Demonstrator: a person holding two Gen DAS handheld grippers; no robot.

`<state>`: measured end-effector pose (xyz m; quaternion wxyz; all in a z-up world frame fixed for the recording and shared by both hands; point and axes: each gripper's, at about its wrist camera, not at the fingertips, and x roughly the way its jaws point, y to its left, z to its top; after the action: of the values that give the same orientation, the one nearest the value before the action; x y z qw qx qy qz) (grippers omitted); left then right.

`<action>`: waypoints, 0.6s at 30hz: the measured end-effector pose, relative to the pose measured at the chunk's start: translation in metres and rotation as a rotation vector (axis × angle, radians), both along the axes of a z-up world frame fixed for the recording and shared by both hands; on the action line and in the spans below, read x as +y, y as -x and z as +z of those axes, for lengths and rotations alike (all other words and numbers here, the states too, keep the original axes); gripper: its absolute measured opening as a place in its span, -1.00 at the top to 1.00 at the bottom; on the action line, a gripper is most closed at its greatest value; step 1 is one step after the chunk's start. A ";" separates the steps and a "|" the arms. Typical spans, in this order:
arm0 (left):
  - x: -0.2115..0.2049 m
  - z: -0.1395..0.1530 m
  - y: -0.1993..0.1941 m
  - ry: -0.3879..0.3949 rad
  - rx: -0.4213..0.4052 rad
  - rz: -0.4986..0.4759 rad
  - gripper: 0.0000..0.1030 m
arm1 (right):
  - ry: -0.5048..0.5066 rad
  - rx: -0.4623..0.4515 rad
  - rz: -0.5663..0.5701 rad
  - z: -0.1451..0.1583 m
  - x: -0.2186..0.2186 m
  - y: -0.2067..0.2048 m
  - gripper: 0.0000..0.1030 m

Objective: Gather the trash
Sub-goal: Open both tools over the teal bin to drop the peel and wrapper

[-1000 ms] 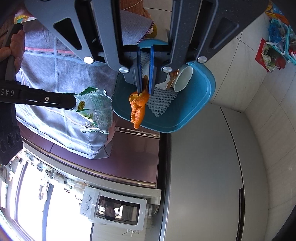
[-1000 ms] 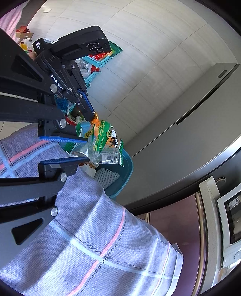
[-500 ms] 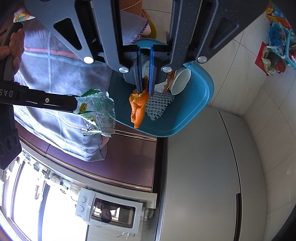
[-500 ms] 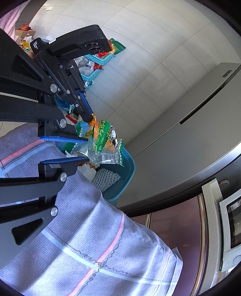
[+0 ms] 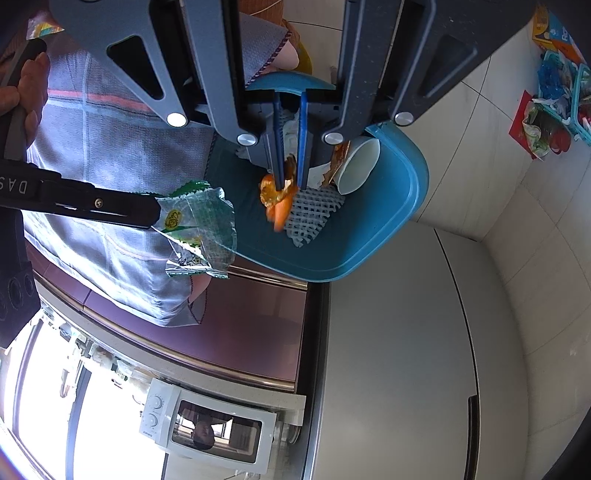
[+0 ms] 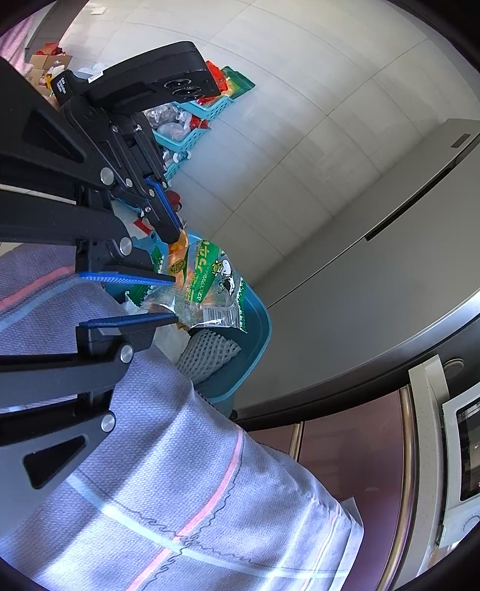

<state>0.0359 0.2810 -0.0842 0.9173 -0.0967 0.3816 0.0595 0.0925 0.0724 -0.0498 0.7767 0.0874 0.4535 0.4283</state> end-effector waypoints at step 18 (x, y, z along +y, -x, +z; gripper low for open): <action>0.012 -0.025 -0.015 0.085 0.021 0.038 0.57 | 0.036 0.026 -0.040 -0.016 0.009 -0.015 0.40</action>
<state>0.0510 0.2930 -0.1088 0.9070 -0.1422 0.3917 0.0616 0.1074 0.0818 -0.0660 0.7805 0.0881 0.4694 0.4034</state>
